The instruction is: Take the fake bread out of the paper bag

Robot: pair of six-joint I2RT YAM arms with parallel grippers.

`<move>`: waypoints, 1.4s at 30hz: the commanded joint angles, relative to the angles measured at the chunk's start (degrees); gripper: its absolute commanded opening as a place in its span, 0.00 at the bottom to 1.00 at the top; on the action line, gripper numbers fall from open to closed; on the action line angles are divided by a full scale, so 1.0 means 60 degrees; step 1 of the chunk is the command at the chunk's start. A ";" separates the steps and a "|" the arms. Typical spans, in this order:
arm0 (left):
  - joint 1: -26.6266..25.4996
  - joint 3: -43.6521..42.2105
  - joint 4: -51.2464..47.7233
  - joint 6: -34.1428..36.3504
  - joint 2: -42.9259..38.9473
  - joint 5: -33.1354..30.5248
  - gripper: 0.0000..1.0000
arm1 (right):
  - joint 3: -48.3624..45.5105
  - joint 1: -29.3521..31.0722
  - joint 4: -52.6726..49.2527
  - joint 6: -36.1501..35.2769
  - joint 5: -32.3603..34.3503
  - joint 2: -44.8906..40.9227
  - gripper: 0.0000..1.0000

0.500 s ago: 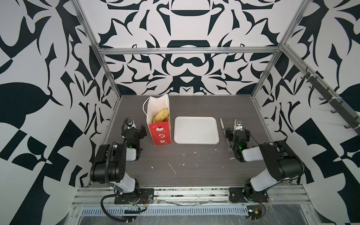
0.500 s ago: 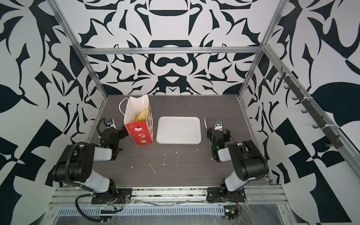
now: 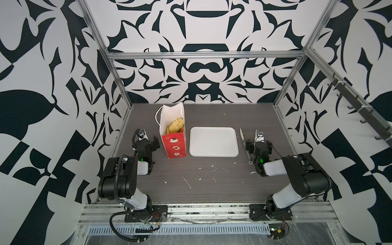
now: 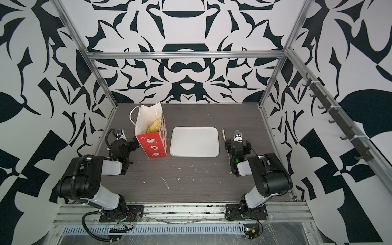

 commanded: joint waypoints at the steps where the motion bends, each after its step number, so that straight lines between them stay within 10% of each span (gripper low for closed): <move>1: 0.0043 0.0079 0.0088 -0.0020 0.0016 0.0044 0.99 | 0.0062 -0.0020 0.0310 0.0017 -0.0063 -0.0090 1.00; 23: 0.0041 -0.0050 0.0144 0.0014 -0.0338 -0.0138 0.91 | 0.0026 0.0002 0.0315 0.0087 0.0211 -0.0236 0.99; 36: -0.0195 0.3547 -0.7869 -0.1948 -0.6325 -0.2871 0.91 | 0.2786 0.0594 -0.6040 0.1323 0.0764 -0.3518 1.00; 42: -0.0350 0.6561 -1.2460 -0.3428 -0.6881 0.0030 0.87 | 0.4680 0.1375 -0.9340 0.2093 -0.0001 -0.3997 1.00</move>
